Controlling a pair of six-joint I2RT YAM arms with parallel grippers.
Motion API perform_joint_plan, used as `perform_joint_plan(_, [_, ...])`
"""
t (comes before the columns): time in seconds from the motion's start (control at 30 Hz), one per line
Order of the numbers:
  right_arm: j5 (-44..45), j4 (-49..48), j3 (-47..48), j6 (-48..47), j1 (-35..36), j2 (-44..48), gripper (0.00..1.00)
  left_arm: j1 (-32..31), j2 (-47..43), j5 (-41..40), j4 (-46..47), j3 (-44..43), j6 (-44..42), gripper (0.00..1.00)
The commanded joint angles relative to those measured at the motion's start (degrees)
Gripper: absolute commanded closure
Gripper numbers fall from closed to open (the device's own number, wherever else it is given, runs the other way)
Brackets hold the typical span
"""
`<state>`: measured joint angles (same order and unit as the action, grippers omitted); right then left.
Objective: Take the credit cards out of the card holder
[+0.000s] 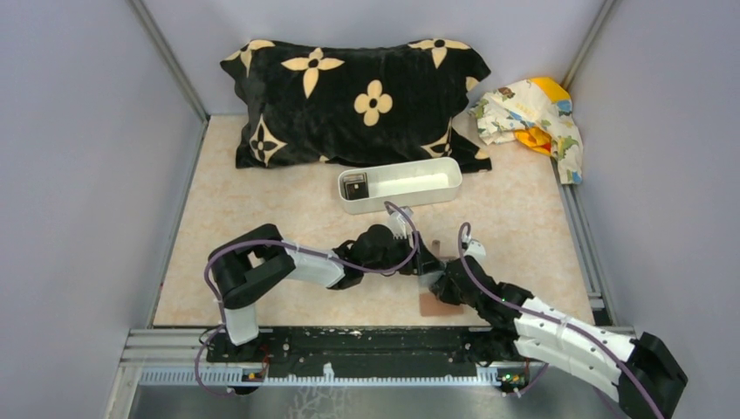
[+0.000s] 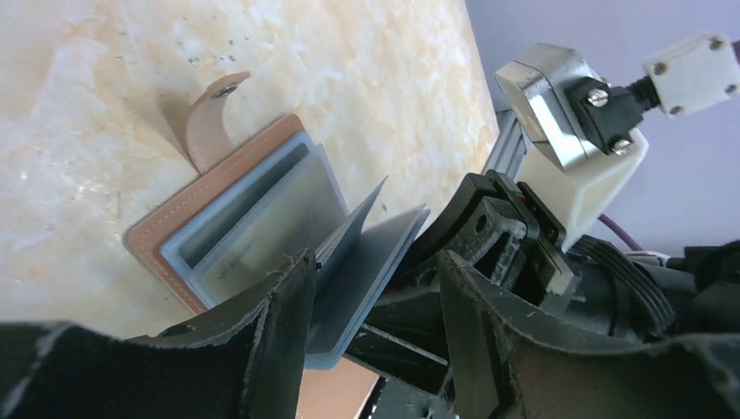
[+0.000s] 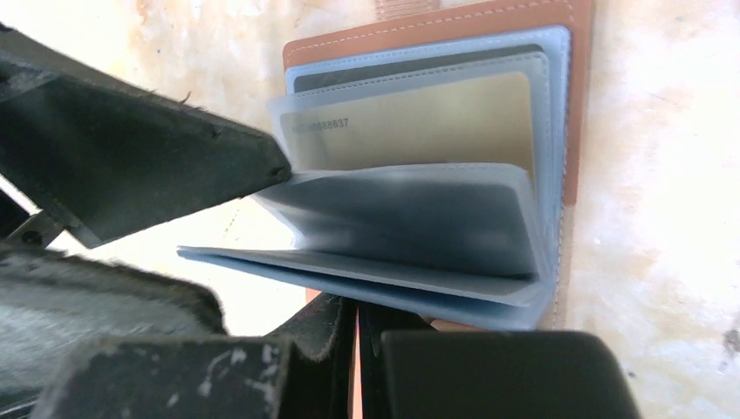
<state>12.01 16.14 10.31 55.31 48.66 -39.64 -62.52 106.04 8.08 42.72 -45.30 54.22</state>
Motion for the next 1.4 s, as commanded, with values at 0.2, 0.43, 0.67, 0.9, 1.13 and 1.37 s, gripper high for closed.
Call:
perform_joint_plan(0.2, [3.2,6.2,0.1,1.5,-7.3,3.1,1.00,-2.3,1.7,10.4,3.8,1.2,3.1,0.39])
perform_joint_plan(0.43, [4.6,9.6,3.3,0.5,-7.6,5.5,1.00,-2.3,2.3,11.2,5.3,2.3,3.9,0.40])
perform_joint_plan(0.67, [8.1,15.9,7.7,-1.5,-7.6,10.3,0.92,-2.3,2.5,11.3,5.5,2.5,4.1,0.40])
perform_joint_plan(0.9, [7.9,14.3,8.7,-1.7,-7.9,6.3,0.86,-2.1,2.7,11.5,5.4,2.2,3.8,0.40])
perform_joint_plan(1.13, [13.6,20.5,14.0,0.1,-7.9,11.7,0.66,-1.8,2.4,11.9,3.3,0.5,2.6,0.40])
perform_joint_plan(1.37, [17.0,26.2,19.1,0.3,-7.9,16.9,0.47,-1.9,5.1,12.6,0.5,-3.4,0.4,0.39])
